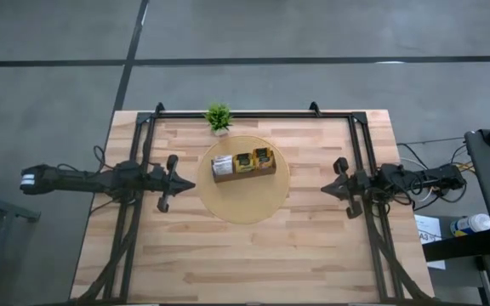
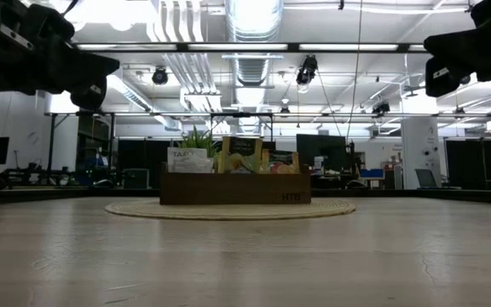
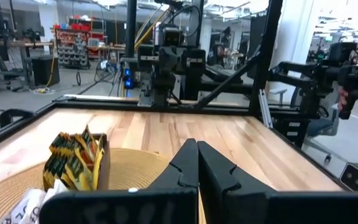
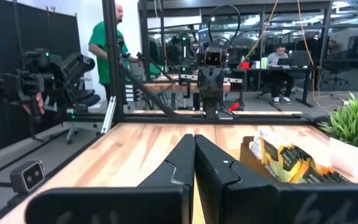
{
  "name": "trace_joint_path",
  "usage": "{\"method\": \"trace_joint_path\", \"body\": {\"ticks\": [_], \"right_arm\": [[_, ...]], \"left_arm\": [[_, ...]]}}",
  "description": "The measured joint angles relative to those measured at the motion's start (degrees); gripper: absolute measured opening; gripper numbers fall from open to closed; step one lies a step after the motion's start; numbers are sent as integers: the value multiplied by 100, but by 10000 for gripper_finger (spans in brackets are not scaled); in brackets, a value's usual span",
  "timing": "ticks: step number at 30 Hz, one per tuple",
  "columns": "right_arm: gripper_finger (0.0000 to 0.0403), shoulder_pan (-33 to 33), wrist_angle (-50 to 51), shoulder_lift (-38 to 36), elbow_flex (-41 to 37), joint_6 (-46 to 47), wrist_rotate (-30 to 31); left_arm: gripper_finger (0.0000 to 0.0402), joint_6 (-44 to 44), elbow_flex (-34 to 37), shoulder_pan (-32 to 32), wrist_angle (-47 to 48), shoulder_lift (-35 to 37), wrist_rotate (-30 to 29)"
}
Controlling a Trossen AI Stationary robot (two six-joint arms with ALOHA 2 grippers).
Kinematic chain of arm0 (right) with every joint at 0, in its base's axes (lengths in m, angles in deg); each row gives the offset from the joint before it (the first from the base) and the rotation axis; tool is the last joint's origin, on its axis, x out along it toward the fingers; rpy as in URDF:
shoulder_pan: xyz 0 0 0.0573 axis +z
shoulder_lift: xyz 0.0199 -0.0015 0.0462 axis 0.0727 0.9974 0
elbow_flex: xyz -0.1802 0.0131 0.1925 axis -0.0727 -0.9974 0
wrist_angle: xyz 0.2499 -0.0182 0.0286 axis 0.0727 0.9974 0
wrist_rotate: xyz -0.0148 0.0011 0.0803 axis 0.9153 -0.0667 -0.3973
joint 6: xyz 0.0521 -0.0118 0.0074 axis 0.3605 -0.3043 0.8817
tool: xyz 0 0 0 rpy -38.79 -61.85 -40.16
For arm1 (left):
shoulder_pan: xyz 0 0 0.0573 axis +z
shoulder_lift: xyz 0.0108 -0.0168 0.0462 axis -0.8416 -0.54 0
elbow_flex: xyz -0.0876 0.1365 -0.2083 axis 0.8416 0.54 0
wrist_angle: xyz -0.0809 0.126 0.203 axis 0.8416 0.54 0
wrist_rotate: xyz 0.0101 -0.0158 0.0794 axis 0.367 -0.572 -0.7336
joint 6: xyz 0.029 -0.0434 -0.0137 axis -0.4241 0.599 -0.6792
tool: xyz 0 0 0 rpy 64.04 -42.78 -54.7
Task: Pick & Place Tea
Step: Return to Home Position
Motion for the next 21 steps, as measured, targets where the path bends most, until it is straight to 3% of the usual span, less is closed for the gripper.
{"method": "trace_joint_path", "body": {"ticks": [21], "right_arm": [[9, 0, 5, 7, 2, -36, 9]], "left_arm": [[0, 124, 3, 0, 1465, 0, 0]]}}
